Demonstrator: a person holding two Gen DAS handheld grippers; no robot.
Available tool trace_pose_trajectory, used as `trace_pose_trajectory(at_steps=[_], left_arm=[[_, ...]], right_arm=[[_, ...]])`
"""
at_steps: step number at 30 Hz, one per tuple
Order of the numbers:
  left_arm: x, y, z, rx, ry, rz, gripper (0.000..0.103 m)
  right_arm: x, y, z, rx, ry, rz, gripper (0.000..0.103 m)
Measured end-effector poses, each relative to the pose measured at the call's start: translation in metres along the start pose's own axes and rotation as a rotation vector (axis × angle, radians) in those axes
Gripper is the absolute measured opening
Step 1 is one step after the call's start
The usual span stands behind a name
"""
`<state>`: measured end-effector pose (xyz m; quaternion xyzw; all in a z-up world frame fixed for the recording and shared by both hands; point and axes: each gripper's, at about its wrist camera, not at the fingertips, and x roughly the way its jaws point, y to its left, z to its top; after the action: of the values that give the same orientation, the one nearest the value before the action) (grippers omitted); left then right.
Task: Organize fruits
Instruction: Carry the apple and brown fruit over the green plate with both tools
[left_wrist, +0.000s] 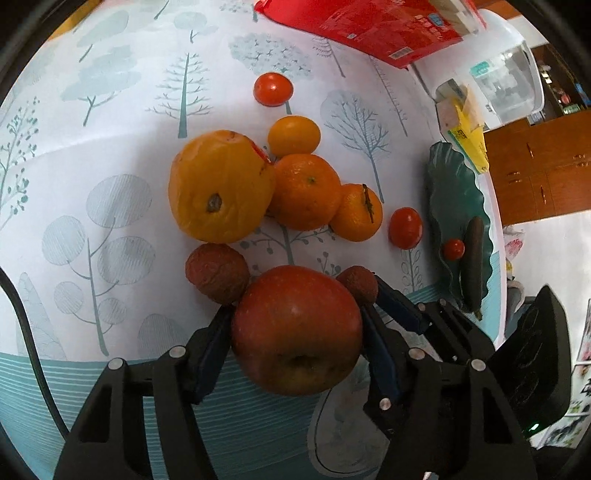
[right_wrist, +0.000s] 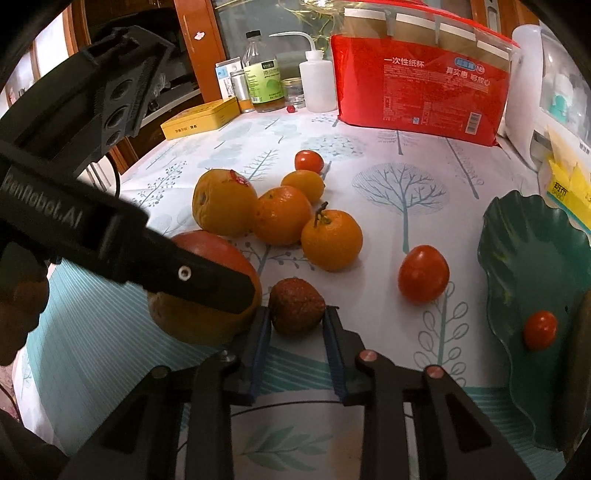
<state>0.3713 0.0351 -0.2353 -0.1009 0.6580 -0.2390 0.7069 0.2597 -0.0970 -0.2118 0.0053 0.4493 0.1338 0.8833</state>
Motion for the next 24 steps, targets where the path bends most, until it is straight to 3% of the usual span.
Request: trace_pose_trajectory(at_steps=[9,24], left_arm=[[-0.019,0.001,-0.024,0.011,-0.078,-0.012,0.066],[-0.058,-0.030,-0.073,0.042,-0.250,-0.107,0.066]], right_arm=[[-0.017,-0.004,-0.005,0.048,-0.015,-0.016,0.028],[-0.082,-0.014,-0.033,0.145,-0.051,-0.041,0.028]])
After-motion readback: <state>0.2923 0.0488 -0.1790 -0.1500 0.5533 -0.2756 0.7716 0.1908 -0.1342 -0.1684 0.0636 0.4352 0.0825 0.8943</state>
